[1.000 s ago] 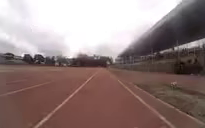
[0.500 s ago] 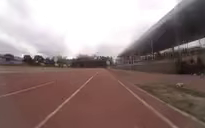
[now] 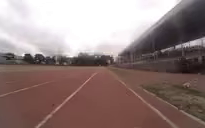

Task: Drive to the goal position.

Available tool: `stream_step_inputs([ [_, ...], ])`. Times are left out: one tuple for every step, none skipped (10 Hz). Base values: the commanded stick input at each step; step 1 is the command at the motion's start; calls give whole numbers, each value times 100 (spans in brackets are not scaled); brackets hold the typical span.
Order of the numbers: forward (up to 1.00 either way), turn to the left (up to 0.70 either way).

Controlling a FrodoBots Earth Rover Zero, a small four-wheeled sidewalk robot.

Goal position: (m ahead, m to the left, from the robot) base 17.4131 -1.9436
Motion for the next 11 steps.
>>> stream_step_inputs([
  [70, 0],
  [70, 0],
  [70, 0],
  [70, 0],
  [70, 0],
  [70, 0],
  [70, 0],
  [70, 0],
  [70, 0],
  [70, 0],
  [70, 0],
])
